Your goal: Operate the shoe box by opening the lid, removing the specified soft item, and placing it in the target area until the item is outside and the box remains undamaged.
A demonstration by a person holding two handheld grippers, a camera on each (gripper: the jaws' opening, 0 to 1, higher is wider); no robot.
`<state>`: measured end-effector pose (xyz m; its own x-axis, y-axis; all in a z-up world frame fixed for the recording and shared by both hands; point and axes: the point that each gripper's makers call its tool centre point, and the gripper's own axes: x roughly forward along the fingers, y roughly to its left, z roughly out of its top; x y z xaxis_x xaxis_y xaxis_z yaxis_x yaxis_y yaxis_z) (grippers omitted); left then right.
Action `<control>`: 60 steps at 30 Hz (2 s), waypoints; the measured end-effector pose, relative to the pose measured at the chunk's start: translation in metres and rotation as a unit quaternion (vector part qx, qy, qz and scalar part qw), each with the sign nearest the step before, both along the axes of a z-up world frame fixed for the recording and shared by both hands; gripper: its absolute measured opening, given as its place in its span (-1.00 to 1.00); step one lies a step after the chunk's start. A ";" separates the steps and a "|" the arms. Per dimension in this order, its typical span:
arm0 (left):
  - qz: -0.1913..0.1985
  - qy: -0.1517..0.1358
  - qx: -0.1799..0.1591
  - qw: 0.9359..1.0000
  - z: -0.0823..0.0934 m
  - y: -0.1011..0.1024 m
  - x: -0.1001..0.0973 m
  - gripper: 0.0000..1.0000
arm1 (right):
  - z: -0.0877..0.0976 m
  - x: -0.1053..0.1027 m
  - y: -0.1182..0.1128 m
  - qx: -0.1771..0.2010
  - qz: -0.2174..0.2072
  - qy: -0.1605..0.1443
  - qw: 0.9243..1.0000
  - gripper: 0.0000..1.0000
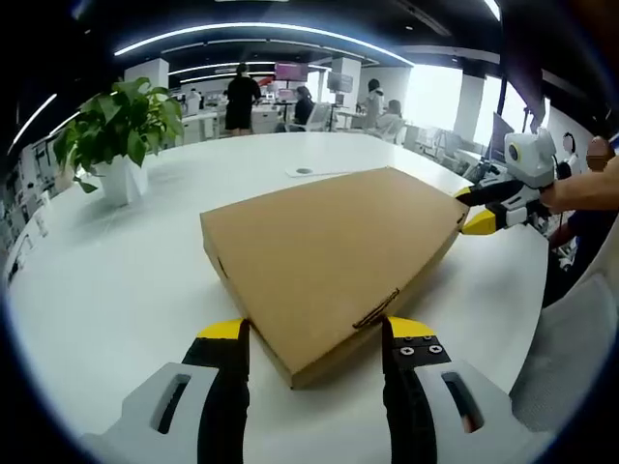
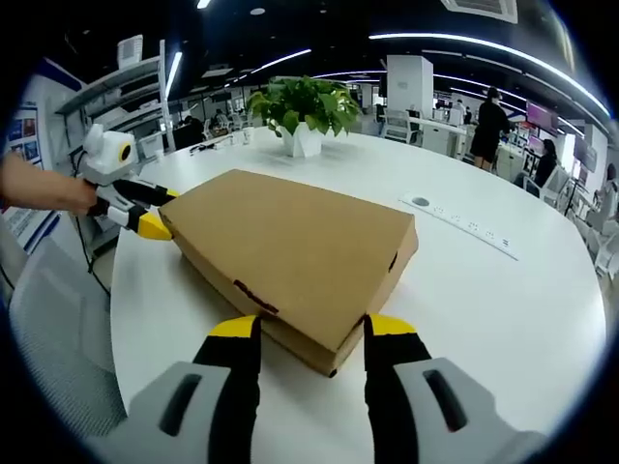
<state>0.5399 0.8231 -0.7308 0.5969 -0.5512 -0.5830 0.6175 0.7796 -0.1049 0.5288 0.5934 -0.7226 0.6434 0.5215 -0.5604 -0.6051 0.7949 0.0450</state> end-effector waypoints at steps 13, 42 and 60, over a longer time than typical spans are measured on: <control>-0.043 0.008 0.008 0.999 0.001 0.012 -0.004 0.10 | 0.000 -0.026 0.013 -0.003 -0.004 -0.002 1.000 -0.28; -0.091 0.025 0.021 0.995 0.000 0.041 -0.020 0.09 | 0.001 -0.068 0.044 0.004 -0.016 -0.003 1.000 -0.32; -0.079 0.035 0.007 0.996 0.005 0.041 -0.032 0.15 | 0.001 -0.072 0.046 -0.001 -0.013 -0.007 1.000 -0.33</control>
